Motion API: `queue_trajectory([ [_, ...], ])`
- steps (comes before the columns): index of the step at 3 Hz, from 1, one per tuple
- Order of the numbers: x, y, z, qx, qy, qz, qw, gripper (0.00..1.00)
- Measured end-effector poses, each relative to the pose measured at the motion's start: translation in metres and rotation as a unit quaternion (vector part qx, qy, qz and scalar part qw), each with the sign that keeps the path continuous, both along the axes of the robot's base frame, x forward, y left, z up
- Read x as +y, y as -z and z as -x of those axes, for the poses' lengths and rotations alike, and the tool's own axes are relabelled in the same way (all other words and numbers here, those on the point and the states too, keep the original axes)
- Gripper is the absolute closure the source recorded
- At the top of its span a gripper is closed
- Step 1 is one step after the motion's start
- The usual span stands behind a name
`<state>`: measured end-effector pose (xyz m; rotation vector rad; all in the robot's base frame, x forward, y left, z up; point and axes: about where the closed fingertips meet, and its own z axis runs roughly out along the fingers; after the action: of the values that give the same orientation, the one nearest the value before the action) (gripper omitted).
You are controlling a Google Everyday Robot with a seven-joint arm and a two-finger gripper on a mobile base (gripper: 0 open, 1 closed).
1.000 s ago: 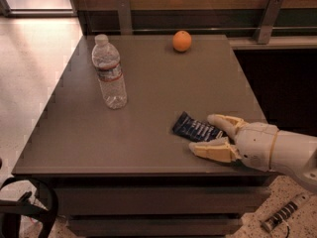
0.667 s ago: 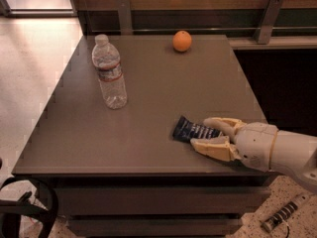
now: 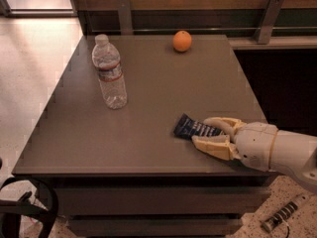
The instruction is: Move rxbar blueberry near orange
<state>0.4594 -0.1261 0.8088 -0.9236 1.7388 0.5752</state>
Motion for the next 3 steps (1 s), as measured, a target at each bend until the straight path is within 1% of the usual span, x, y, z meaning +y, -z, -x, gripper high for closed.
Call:
queue_trajectory([
  [1, -0.013, -0.009, -0.006, 0.005, 0.014, 0.009, 0.9999, 1.0],
  [2, -0.045, -0.026, -0.028, 0.014, 0.044, 0.02, 0.9987, 1.0],
  [3, -0.089, -0.042, -0.062, 0.017, 0.087, 0.023, 0.9958, 1.0],
])
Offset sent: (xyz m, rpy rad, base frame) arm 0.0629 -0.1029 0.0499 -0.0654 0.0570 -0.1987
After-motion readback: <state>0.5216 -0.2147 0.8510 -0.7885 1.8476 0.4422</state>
